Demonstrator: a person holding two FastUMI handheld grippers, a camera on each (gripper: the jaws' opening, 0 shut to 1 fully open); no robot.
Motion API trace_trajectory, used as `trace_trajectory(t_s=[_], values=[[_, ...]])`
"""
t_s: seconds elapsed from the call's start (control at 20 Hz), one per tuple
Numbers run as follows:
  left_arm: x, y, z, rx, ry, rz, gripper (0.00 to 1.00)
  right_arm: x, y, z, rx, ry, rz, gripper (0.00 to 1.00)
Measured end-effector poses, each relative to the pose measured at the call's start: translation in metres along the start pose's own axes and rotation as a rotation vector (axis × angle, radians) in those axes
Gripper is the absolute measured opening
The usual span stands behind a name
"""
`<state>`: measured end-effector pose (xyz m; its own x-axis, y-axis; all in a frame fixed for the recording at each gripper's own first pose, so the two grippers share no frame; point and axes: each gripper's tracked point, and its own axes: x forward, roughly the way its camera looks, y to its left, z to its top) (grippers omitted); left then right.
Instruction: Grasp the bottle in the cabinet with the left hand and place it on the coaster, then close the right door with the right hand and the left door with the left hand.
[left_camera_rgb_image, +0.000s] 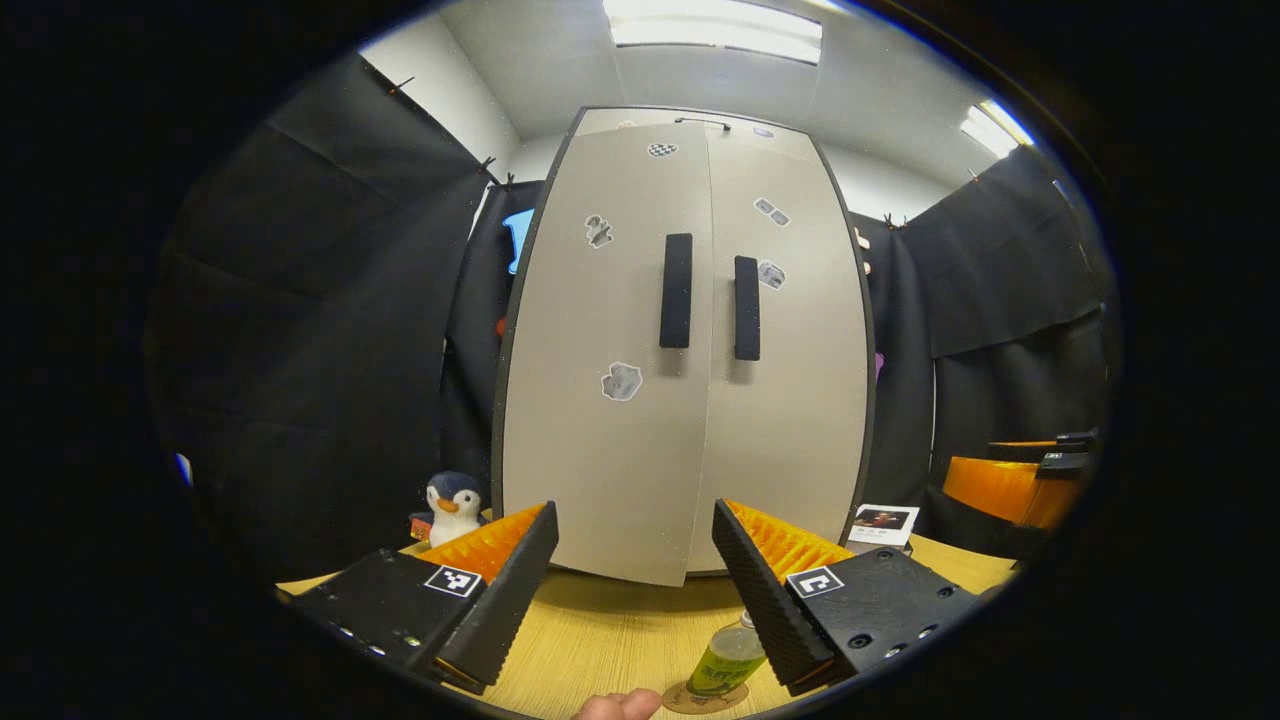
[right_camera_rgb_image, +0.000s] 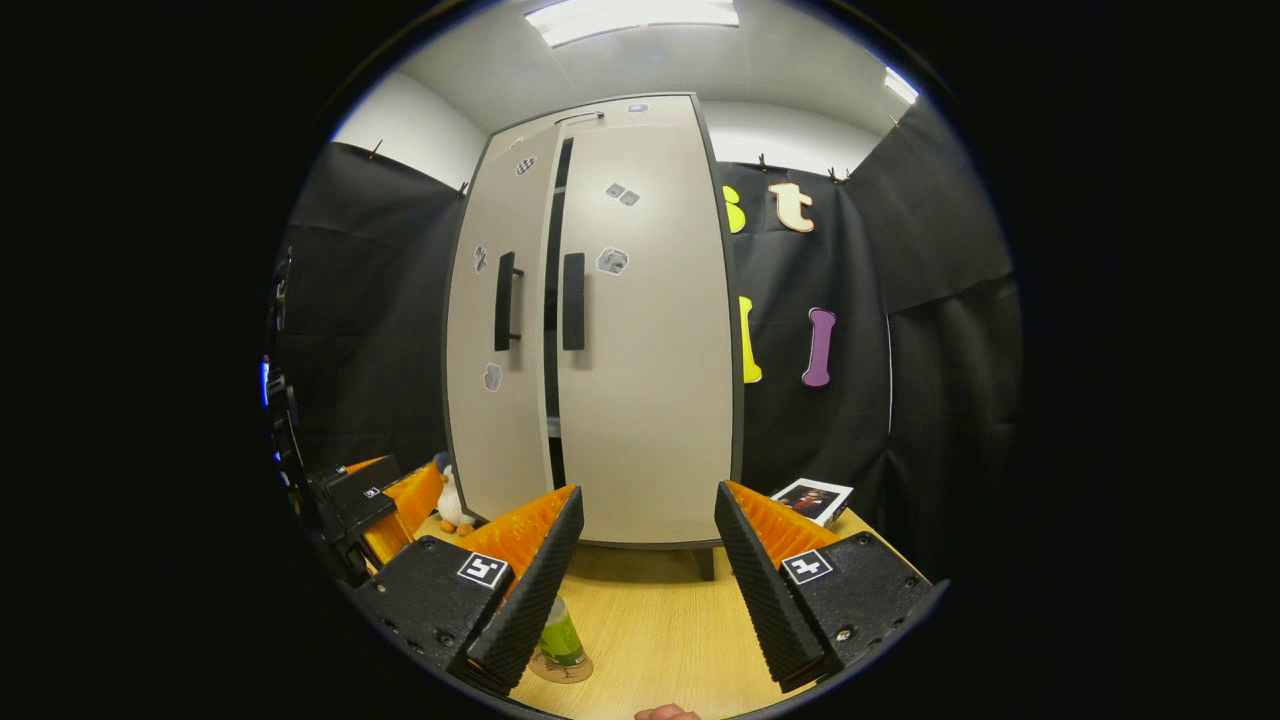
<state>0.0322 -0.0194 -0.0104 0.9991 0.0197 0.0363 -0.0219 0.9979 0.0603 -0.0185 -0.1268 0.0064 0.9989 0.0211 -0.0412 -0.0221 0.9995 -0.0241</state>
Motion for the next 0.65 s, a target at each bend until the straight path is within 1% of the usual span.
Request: trace_trajectory(t_s=[0.35, 0.65], values=[[0.0004, 0.0, -0.0017, -0.007, 0.009, -0.002, 0.95, 0.0032, 0.0027, 0.0026, -0.002, -0.001, 0.005, 0.82], [0.0019, 0.0009, -0.0081, -0.013, 0.039, 0.0, 0.95, 0.0061, 0.0031, -0.0007, 0.002, 0.009, 0.006, 0.82]])
